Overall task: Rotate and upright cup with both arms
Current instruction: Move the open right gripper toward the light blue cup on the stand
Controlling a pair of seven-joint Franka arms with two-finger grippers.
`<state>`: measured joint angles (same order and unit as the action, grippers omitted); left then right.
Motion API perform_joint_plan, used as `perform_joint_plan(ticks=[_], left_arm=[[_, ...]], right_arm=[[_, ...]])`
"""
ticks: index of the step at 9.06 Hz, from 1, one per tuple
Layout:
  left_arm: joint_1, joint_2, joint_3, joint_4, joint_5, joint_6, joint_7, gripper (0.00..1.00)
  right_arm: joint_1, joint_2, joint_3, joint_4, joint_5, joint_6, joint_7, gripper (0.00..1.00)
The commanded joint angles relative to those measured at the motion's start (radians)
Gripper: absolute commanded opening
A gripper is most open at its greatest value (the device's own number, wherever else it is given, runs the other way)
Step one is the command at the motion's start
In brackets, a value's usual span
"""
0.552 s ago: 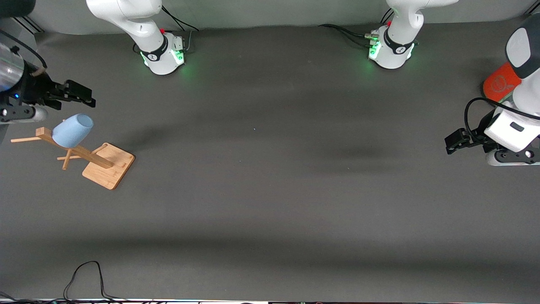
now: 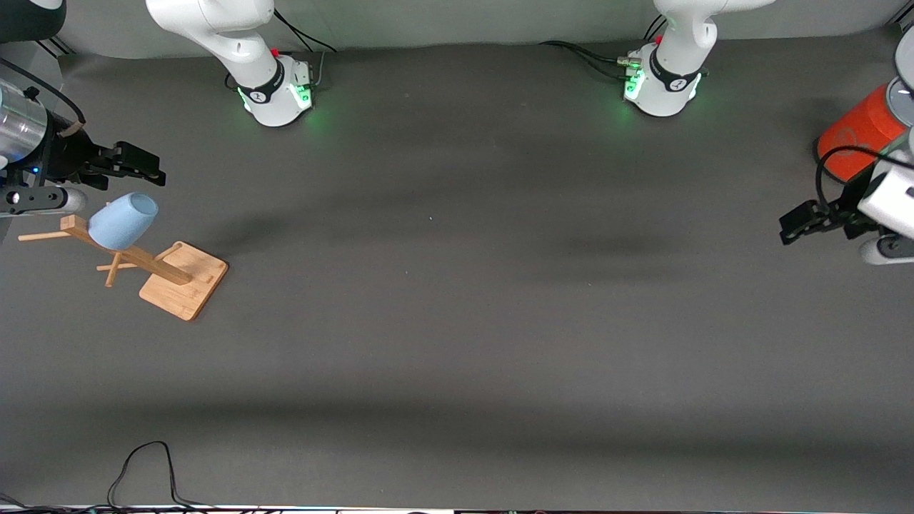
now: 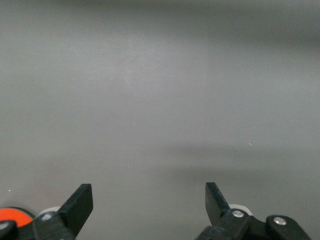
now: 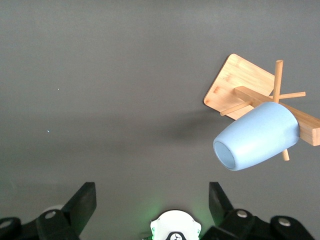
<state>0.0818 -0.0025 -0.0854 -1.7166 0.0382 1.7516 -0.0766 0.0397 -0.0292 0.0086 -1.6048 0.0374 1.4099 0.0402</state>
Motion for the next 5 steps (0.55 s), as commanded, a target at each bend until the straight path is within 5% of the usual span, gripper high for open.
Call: perform_joint_plan(ticks=[1,5], left_arm=[[0.0,-0.022,-0.004,-0.003,0.008,-0.021,-0.002,1.0],[0.0,-0.033,-0.005,-0.003,0.006,-0.023,-0.003,1.0]], right_arm=[[0.002,0.025,0.005,0.045,0.007,-0.02,0.012,1.0],[-0.017,0.029,-0.015,0.042,0.007,-0.115,0.007,1.0]])
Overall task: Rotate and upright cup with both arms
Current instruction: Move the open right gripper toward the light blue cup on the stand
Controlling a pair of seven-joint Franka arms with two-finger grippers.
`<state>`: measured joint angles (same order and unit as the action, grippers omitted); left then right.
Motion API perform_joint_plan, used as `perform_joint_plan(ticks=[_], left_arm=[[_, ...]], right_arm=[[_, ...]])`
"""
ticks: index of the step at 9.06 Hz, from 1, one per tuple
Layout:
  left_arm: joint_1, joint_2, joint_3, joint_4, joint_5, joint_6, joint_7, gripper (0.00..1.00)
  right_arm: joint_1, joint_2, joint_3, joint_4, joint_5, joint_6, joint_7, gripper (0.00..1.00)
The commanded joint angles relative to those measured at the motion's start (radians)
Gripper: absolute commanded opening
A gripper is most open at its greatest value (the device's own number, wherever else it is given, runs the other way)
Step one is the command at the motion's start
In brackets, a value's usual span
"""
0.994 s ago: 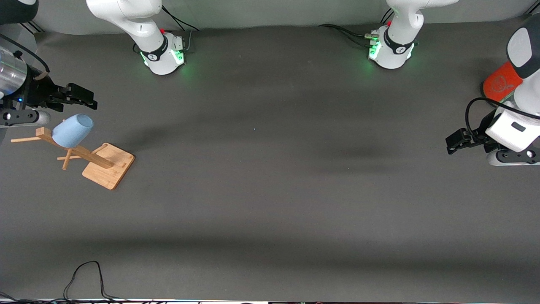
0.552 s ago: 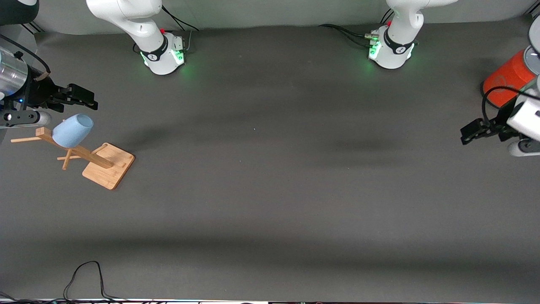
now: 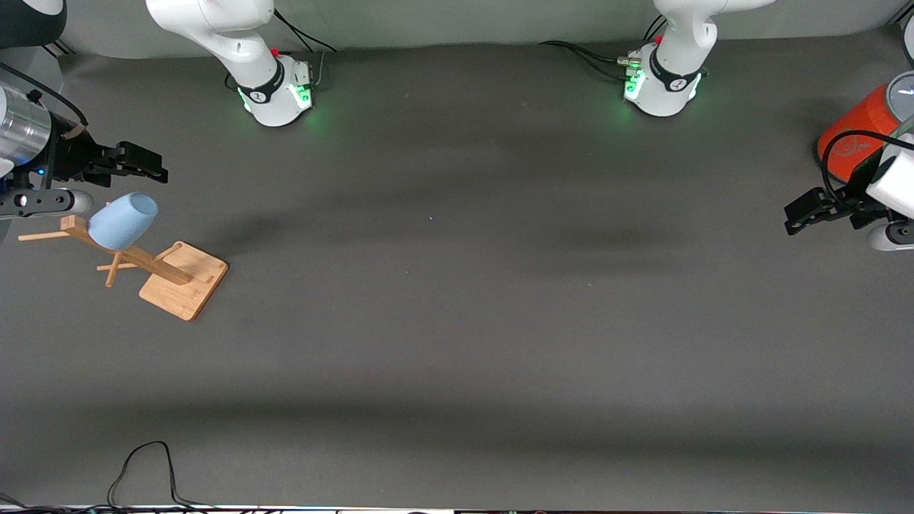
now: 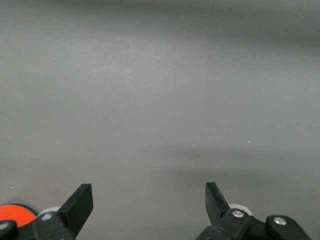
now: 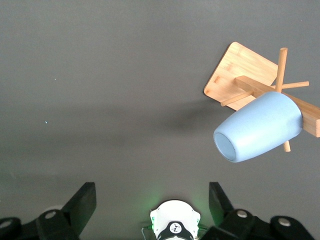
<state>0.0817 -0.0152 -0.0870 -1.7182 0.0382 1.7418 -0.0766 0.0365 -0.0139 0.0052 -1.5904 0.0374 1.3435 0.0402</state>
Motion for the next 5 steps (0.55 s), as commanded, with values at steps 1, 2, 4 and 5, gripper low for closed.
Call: perform_joint_plan(ticks=[1,2,4,5], left_arm=[[-0.002,-0.022,-0.005,0.002,0.0,-0.01,-0.011,1.0],[0.0,-0.02,-0.003,0.002,-0.001,-0.005,-0.011,1.0],[0.003,-0.015,-0.002,-0.001,-0.001,-0.002,-0.003,1.0],[0.006,-0.015,0.0,-0.001,-0.001,-0.001,-0.003,1.0]], right_arm=[[-0.024,0.019,-0.075,0.032,0.01,-0.067,-0.025,1.0],[-0.027,0.058,-0.121,0.032,0.013,-0.069,-0.072,1.0],[-0.026,0.083,-0.233,0.023,0.113,-0.078,-0.007,1.0],[-0.029,0.084,-0.241,0.018,0.169,-0.11,0.168,1.0]])
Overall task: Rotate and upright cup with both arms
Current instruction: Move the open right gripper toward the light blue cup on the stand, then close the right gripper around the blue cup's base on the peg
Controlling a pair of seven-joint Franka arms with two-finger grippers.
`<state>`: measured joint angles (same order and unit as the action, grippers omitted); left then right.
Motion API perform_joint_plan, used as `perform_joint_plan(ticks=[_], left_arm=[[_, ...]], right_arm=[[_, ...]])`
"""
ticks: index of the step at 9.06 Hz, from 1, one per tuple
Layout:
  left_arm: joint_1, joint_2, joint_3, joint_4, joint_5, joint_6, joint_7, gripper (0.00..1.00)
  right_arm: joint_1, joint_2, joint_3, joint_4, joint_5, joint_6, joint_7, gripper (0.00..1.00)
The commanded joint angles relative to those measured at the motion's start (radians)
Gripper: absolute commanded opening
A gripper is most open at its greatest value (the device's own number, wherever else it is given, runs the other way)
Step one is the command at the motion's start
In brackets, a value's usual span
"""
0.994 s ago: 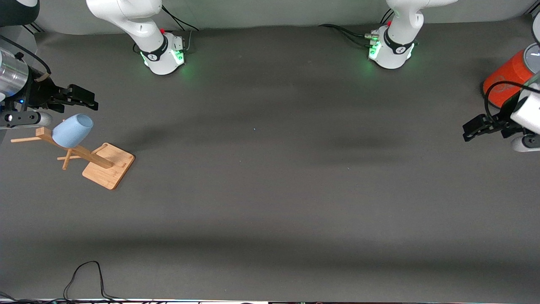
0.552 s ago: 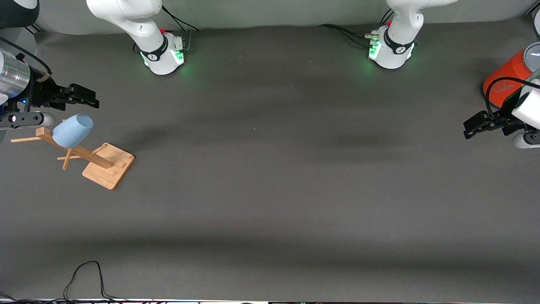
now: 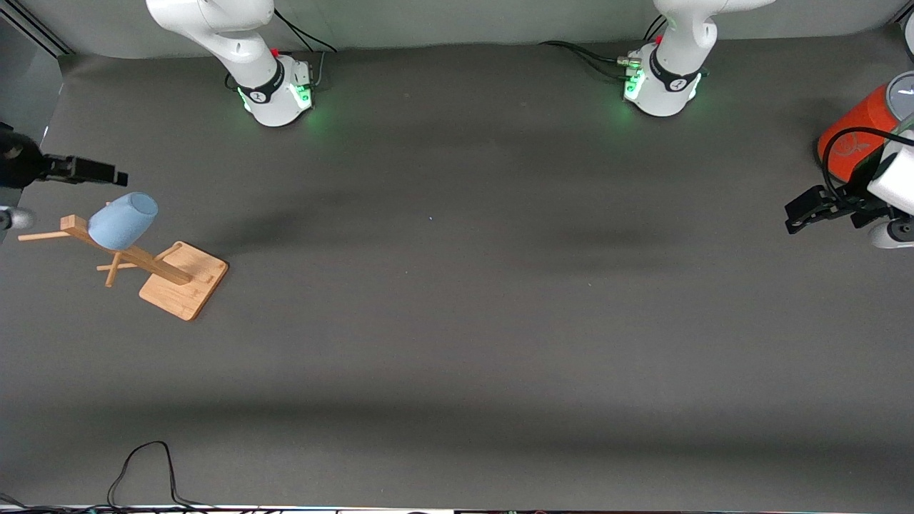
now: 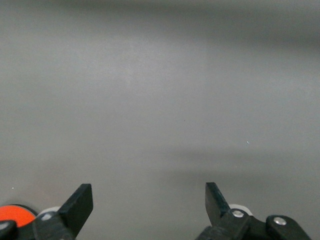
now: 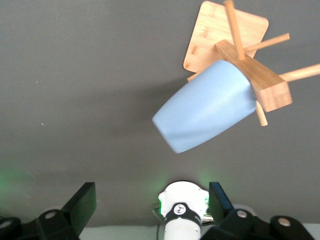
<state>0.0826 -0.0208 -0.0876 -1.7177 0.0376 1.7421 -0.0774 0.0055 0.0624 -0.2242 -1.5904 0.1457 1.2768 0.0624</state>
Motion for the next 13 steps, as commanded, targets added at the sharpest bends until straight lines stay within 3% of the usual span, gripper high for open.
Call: perform_joint_plan(ticks=[1,4,13], left_arm=[[0.005,-0.01,0.0,-0.002,-0.001,0.001,-0.002,1.0],[0.005,-0.01,-0.001,-0.002,-0.001,-0.001,-0.002,1.0],[0.02,0.005,-0.001,-0.005,-0.002,0.008,-0.005,1.0]], right_arm=[[0.001,0.019,-0.02,0.018,0.122,-0.053,0.404,1.0],[-0.001,0.109,-0.029,-0.02,0.138,-0.079,0.629,1.0],[-0.03,0.214,-0.056,-0.014,0.117,-0.031,0.547,1.0]])
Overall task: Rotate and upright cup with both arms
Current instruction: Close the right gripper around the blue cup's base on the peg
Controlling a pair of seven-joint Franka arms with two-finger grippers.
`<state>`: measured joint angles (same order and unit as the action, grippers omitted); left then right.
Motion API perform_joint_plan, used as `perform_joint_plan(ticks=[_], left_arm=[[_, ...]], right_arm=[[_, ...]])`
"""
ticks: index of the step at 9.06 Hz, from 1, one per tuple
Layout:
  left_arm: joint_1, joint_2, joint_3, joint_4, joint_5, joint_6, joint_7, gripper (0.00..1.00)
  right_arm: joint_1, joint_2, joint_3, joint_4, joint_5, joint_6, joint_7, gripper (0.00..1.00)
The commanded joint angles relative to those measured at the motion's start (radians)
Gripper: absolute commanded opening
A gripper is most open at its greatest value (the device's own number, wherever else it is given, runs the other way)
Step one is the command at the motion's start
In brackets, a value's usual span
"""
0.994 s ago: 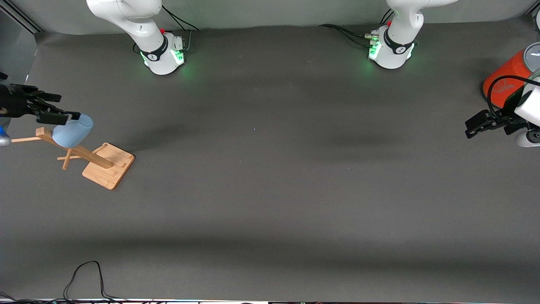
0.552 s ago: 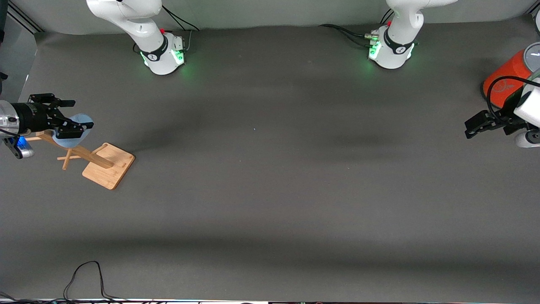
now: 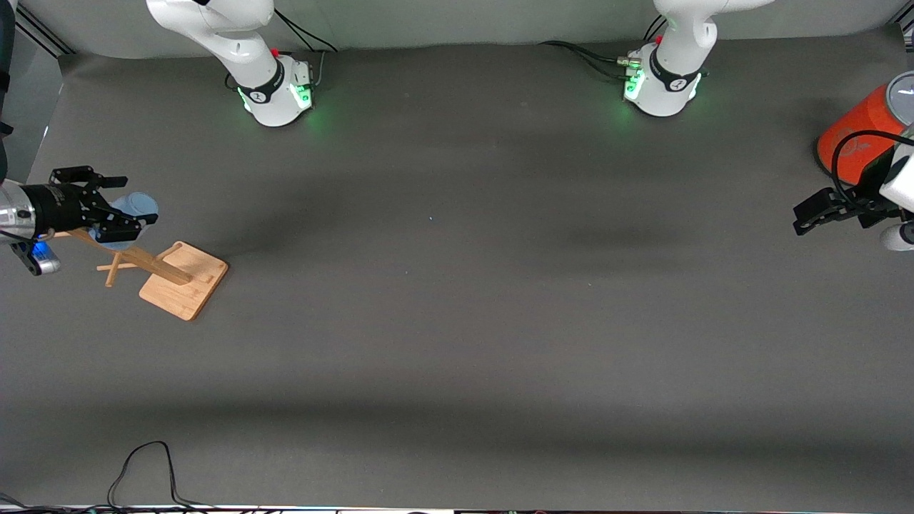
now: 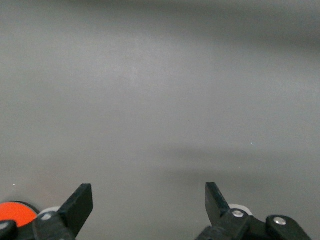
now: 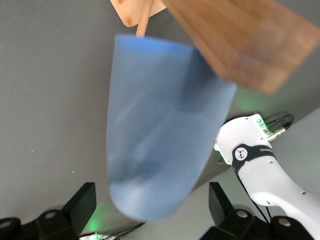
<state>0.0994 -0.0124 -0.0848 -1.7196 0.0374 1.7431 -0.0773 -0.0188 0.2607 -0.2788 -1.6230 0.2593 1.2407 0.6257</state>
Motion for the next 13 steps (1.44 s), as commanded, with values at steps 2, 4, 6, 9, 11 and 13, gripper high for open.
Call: perform_joint_plan(ticks=[2,4,6,9,11,13], left_arm=[[0.017,0.0,-0.004,-0.006,-0.007,0.009,-0.002,1.0],[0.016,0.002,-0.006,-0.006,-0.008,0.009,-0.002,1.0],[0.005,0.006,-0.013,-0.012,-0.01,0.009,-0.004,1.0],[0.003,0.006,-0.013,-0.012,-0.005,0.019,-0.01,1.0],[0.005,0.017,-0.013,-0.012,-0.004,0.027,-0.009,1.0],[-0.007,0.015,-0.015,-0.014,-0.002,0.016,-0.01,1.0]], right_arm=[[-0.007,0.026,-0.002,0.018,0.005,0.009,-0.018,1.0],[-0.016,0.046,-0.007,0.018,0.003,0.016,-0.078,1.0],[-0.023,0.054,-0.008,0.017,0.003,0.029,-0.109,0.92],[-0.02,0.049,-0.007,0.023,0.005,0.02,-0.122,0.36],[-0.018,0.045,-0.008,0.041,0.011,-0.001,-0.124,0.33],[-0.017,0.031,-0.007,0.045,0.015,-0.01,-0.12,0.32]])
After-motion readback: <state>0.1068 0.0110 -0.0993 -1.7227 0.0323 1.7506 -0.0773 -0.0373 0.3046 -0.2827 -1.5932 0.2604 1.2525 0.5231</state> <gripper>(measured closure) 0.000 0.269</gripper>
